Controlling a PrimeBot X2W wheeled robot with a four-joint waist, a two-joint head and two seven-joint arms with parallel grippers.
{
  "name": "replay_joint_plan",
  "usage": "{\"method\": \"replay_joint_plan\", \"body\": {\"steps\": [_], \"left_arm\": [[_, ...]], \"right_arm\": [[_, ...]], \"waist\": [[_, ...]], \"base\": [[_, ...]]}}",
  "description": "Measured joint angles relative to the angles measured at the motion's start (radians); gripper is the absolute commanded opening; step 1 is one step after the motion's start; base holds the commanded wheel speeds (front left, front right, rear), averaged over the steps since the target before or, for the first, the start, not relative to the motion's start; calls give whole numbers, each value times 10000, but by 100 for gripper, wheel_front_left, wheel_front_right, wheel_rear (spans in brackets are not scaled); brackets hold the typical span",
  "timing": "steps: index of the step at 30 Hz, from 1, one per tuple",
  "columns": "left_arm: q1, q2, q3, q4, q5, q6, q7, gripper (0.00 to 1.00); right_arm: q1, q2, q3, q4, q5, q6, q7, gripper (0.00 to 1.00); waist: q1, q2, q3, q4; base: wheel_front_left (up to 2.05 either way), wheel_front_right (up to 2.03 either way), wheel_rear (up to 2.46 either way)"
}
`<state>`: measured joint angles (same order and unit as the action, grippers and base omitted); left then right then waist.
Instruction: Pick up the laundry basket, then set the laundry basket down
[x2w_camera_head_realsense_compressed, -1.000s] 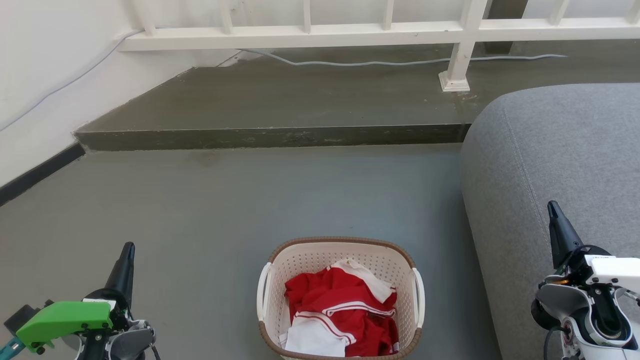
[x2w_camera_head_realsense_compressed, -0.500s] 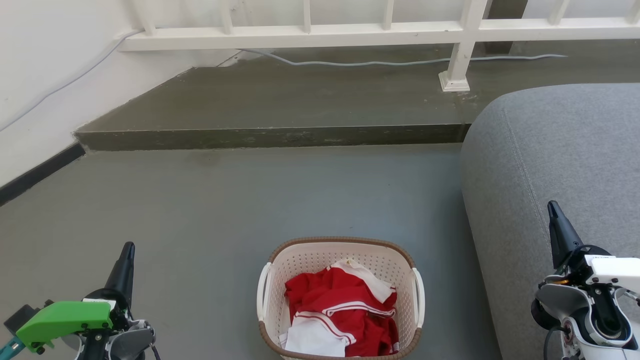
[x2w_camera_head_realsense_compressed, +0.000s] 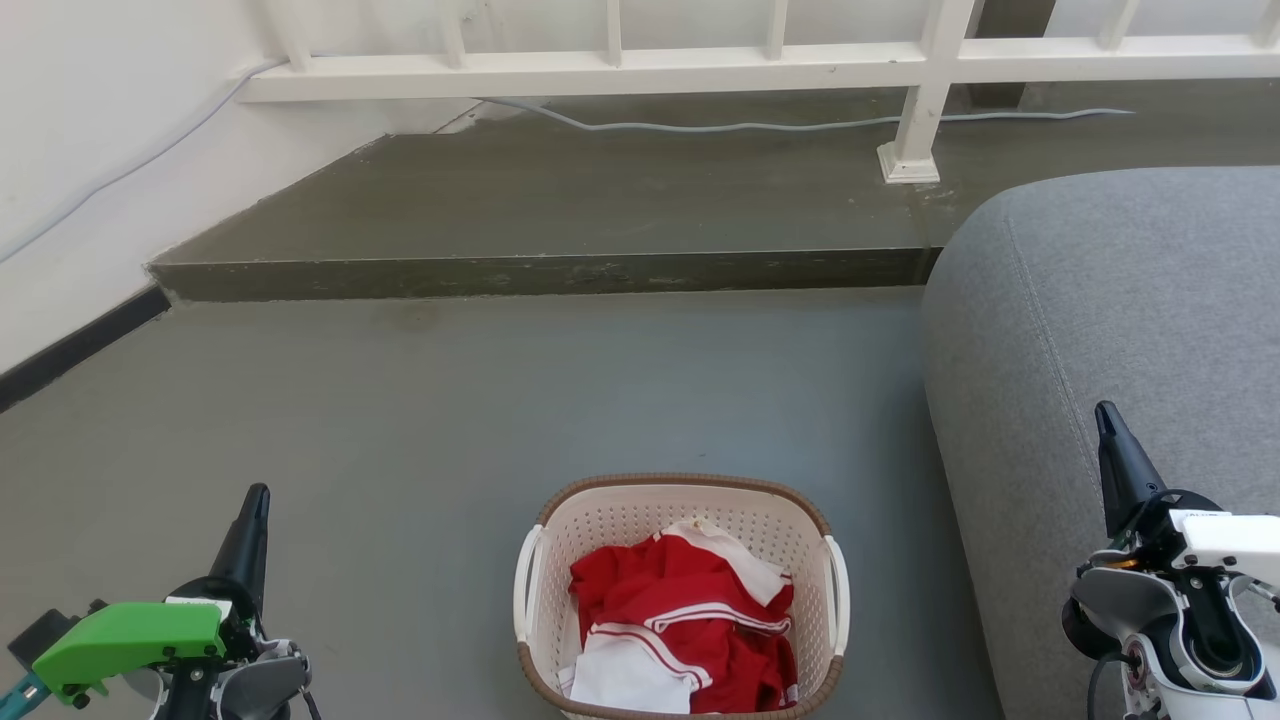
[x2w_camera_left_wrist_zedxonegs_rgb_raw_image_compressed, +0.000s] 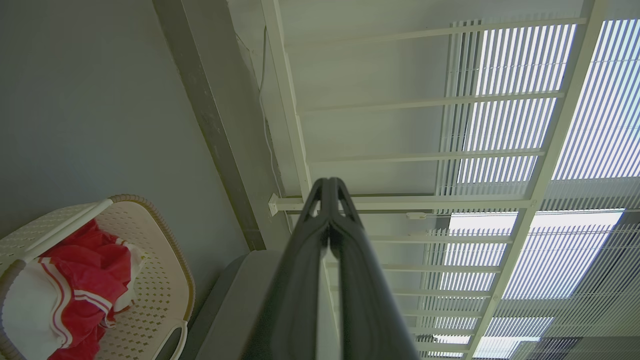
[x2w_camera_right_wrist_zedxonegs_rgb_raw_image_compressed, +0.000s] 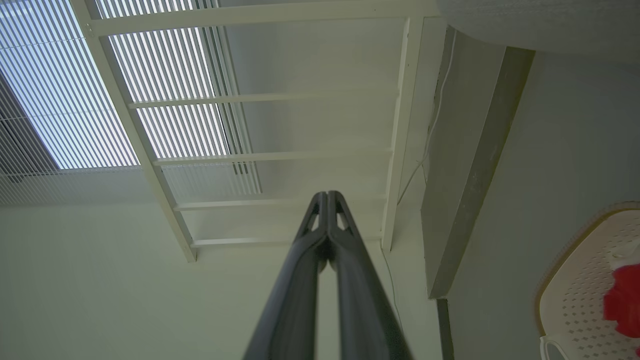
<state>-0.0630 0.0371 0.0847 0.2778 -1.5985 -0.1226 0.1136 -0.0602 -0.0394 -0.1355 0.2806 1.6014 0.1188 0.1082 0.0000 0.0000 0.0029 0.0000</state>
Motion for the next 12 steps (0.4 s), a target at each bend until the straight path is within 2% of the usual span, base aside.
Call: {"method": "replay_joint_plan", "body": {"steps": [12], "left_arm": [[0,0,0,-2,0,0,0,0]], "right_arm": [[0,0,0,-2,0,0,0,0]], "waist": [[1,0,0,0]], "base": [[0,0,0]]}}
